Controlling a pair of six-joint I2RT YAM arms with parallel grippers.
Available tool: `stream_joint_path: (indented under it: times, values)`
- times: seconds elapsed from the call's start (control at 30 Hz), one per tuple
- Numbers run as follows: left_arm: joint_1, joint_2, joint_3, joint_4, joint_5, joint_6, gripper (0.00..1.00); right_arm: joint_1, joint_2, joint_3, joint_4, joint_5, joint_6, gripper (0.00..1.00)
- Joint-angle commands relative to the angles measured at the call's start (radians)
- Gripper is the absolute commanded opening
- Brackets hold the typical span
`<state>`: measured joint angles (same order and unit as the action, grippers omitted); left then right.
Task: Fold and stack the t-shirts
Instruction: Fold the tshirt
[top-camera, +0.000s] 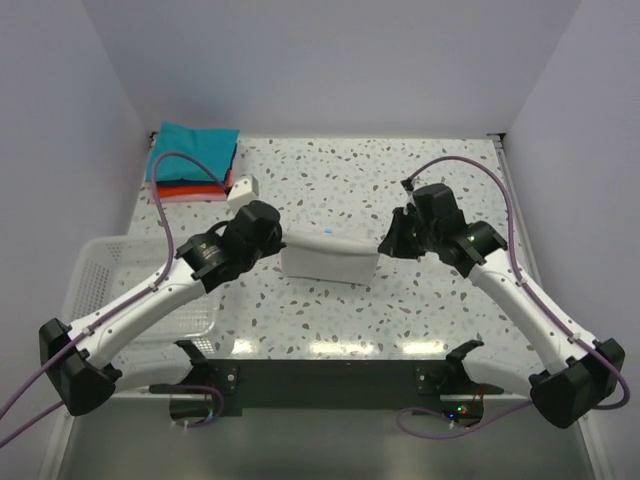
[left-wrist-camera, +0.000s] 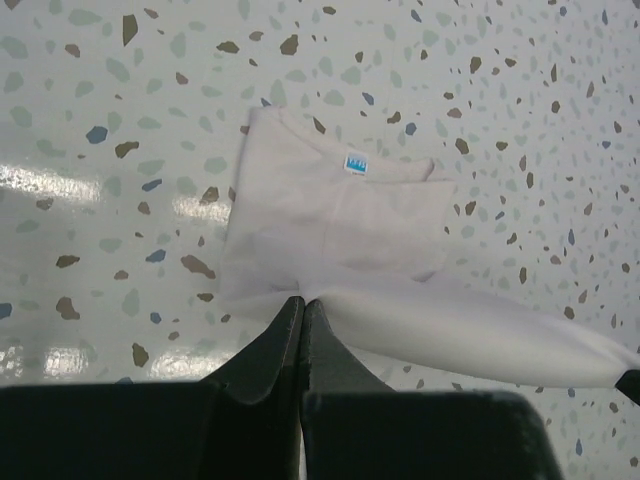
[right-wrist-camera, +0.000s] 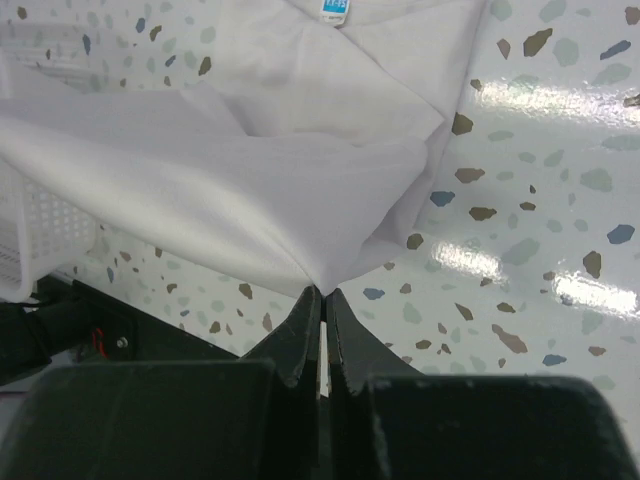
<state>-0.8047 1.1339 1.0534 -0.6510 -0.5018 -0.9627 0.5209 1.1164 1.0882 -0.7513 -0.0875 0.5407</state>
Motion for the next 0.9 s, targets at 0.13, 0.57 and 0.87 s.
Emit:
stream_joint_path:
  times: [0.13, 0.57, 0.87]
  values:
    - [0.123, 0.093, 0.094, 0.131, 0.034, 0.117, 0.00, -0.114, 0.111, 0.073, 0.095, -0.167, -0.070, 0.00]
    - [0.256, 0.355, 0.186, 0.203, 0.108, 0.182, 0.00, -0.236, 0.387, 0.111, 0.276, -0.330, -0.045, 0.00]
    - [0.311, 0.564, 0.276, 0.221, 0.166, 0.223, 0.00, -0.263, 0.539, 0.167, 0.331, -0.342, -0.030, 0.00]
